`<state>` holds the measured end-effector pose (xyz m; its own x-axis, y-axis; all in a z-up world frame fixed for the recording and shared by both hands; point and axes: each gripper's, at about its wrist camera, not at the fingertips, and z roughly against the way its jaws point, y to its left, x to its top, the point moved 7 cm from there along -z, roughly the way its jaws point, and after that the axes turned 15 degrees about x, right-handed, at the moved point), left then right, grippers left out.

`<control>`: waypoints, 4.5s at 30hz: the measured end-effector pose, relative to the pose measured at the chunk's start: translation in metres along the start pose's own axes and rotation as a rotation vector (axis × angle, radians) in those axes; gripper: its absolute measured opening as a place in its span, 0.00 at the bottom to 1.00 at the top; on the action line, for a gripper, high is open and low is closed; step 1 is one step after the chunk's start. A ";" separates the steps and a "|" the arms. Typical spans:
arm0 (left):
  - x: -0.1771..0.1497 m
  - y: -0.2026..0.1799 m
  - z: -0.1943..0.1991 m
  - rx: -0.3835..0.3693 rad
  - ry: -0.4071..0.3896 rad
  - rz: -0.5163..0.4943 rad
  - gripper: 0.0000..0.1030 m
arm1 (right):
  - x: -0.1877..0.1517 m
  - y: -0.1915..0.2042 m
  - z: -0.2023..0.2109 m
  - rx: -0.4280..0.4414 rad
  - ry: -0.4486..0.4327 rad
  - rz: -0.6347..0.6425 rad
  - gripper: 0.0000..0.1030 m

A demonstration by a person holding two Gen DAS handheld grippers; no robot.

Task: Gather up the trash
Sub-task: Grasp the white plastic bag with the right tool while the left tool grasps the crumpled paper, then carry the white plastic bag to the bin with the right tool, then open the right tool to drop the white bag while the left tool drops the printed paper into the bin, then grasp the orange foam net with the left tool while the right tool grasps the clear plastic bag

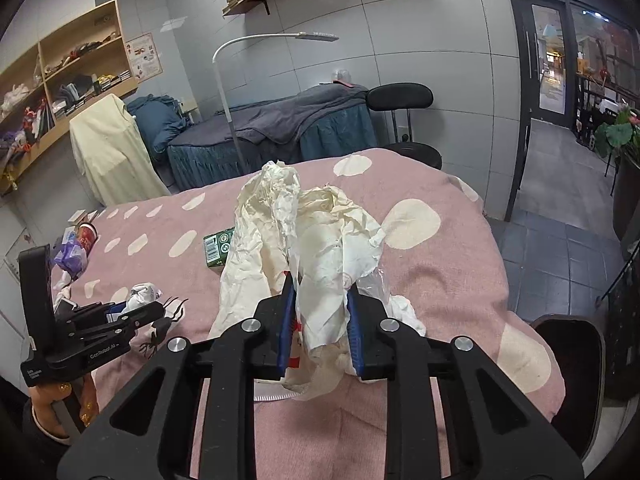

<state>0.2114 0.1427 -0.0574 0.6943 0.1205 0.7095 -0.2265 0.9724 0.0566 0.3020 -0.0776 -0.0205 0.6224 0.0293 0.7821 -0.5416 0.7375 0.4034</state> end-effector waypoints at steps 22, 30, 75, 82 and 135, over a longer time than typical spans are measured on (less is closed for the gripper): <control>-0.008 -0.123 0.052 -0.207 -0.056 -0.154 0.31 | -0.028 -0.081 0.140 -0.210 -0.181 -0.101 0.20; -0.014 -0.170 0.059 -0.283 -0.048 -0.213 0.31 | -0.058 -0.140 0.171 -0.352 -0.178 -0.179 0.20; -0.064 -0.383 0.058 -0.521 0.102 -0.535 0.31 | -0.237 -0.279 0.181 -0.614 0.011 -0.549 0.76; -0.079 -0.423 0.049 -0.518 0.138 -0.612 0.31 | -0.249 -0.281 0.209 -0.639 -0.017 -0.588 0.77; -0.022 -0.217 0.064 -0.312 -0.099 -0.277 0.93 | -0.152 -0.170 0.158 -0.432 -0.045 -0.320 0.85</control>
<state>0.2015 -0.0837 -0.0409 0.6272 -0.1589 0.7625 0.1874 0.9810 0.0503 0.2098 -0.3143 -0.1330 0.6881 -0.2649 0.6755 -0.0411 0.9152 0.4008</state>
